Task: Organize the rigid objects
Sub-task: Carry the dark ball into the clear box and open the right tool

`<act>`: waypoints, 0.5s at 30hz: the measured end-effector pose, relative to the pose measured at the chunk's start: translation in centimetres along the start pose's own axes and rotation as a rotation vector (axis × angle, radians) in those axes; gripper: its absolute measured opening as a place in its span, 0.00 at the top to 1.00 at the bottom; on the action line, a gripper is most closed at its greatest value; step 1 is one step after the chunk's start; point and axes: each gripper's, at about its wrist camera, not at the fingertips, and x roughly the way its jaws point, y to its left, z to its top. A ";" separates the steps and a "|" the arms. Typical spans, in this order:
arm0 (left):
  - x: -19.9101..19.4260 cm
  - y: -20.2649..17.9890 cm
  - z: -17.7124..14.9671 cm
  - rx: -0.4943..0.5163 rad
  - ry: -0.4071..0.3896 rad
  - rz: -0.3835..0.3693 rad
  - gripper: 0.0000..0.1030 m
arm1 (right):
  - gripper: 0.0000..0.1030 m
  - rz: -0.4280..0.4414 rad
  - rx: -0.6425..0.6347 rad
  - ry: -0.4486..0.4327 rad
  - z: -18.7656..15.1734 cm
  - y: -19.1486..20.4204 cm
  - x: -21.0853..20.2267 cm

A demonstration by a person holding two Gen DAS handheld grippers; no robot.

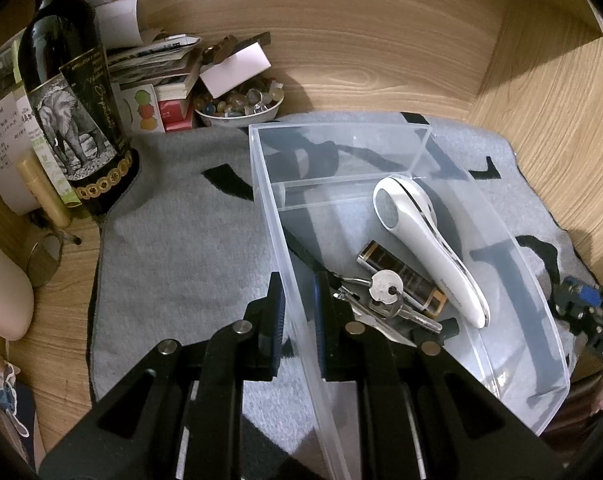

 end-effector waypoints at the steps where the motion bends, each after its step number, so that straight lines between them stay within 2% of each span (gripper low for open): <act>1: 0.0 0.0 0.0 0.000 -0.001 0.000 0.88 | 0.73 0.000 -0.014 -0.009 0.7 0.3 0.1; 15: 0.1 0.1 -0.1 -0.001 -0.003 -0.002 0.88 | 0.72 0.077 -0.178 -0.158 7.2 5.5 -1.1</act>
